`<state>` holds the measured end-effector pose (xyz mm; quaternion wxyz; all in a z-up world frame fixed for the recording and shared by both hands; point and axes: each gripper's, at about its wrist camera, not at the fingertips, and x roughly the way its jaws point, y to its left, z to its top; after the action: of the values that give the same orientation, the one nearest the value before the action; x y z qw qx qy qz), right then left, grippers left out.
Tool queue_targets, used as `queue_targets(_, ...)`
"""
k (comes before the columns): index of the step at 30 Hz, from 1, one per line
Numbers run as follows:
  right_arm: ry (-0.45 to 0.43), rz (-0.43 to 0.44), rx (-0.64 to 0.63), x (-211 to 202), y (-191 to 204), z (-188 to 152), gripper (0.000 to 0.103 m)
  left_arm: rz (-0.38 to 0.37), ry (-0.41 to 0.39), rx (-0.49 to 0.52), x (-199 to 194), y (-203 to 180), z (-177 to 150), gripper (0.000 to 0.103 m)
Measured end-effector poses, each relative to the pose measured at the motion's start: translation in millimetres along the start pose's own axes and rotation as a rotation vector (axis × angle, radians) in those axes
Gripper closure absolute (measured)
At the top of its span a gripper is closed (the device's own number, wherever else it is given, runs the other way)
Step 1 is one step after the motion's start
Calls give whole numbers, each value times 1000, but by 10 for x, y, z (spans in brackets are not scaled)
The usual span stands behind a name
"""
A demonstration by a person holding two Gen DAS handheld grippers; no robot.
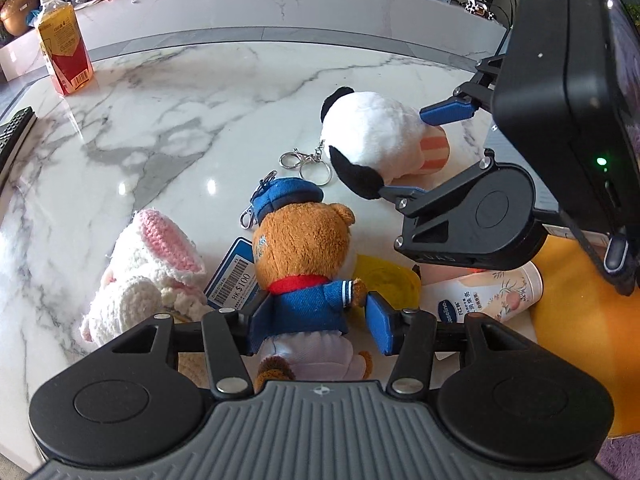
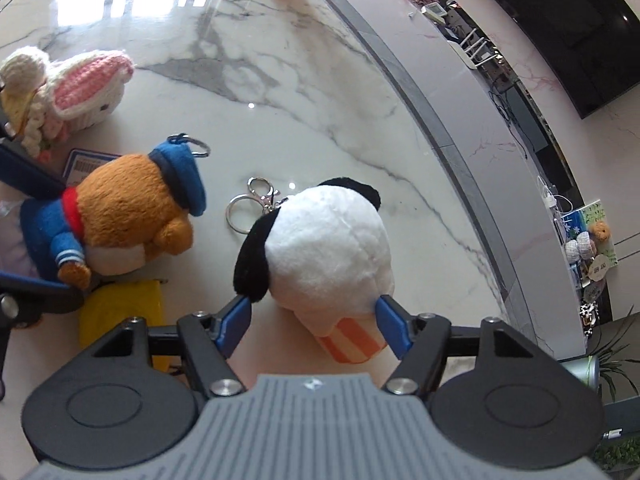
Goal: Organize objects
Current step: 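Grasp the panda plush with the right tool while the left tool grasps the brown bear plush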
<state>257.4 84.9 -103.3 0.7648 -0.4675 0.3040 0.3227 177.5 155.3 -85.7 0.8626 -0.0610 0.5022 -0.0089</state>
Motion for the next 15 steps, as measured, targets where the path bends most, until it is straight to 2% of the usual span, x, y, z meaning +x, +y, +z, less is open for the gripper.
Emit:
queue_targets(3, -40, 6, -52, -24, 37, 39, 25, -5, 0, -13, 0, 19, 6, 44)
queue_targets(6, -32, -5, -105, 59, 110, 77, 22, -3, 3, -15, 5, 16, 15, 44)
queue_targets(10, -11, -41, -92, 176, 86, 90, 23, 4, 7, -14, 11, 3, 21, 44)
queue_targets(12, -3, -62, -82, 211, 73, 88, 28, 6, 7, -11, 18, 2, 18, 44)
queue_targets(14, 6, -119, -86, 239, 73, 73, 42, 8, 8, -12, 15, 0, 15, 44)
queue_targets(15, 8, -130, -87, 242, 65, 77, 46, 9, 9, -13, 15, 0, 13, 44)
